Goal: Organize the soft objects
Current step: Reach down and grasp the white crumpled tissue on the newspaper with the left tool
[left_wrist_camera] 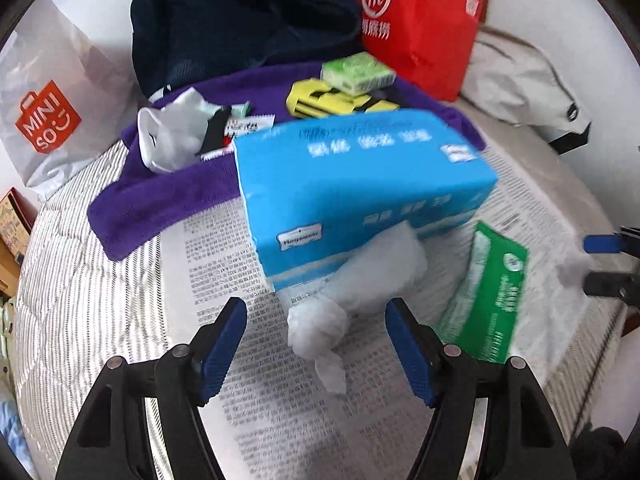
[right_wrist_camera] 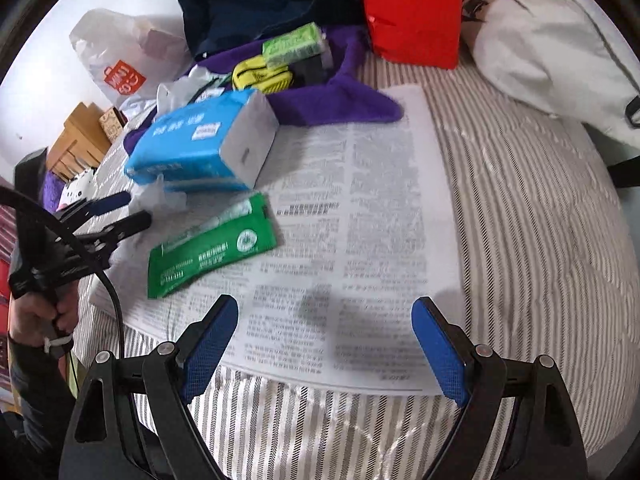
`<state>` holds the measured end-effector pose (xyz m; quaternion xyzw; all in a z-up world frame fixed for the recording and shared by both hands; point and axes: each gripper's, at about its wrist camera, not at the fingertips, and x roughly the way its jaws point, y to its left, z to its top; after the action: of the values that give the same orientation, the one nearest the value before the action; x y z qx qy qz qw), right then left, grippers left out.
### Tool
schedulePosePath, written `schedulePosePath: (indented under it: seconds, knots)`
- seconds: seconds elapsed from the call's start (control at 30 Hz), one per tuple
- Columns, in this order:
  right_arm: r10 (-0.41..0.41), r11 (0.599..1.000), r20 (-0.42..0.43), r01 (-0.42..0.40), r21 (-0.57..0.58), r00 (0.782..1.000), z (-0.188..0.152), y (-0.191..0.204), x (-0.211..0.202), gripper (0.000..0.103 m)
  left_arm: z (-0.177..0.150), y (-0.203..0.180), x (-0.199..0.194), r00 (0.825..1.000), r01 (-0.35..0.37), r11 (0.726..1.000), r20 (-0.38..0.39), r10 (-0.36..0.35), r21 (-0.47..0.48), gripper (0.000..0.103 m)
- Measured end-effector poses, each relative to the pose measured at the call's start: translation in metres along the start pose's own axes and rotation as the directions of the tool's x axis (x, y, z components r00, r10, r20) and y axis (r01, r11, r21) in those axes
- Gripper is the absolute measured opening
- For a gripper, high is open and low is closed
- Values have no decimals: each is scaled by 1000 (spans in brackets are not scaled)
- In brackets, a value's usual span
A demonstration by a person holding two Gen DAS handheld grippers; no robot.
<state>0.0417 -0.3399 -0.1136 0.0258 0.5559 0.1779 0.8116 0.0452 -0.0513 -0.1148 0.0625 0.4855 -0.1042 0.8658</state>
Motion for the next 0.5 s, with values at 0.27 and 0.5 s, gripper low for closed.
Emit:
schedulePosePath:
  seconds: [0.27, 0.5]
  knots:
    - [31, 999, -34, -32, -24, 999, 1, 27, 16, 88, -2, 10, 5, 998, 63, 998, -14, -64, -30, 20]
    - [49, 998, -47, -50, -29, 998, 17, 62, 32, 88, -12, 38, -17, 999, 36, 996, -10, -37, -77, 20]
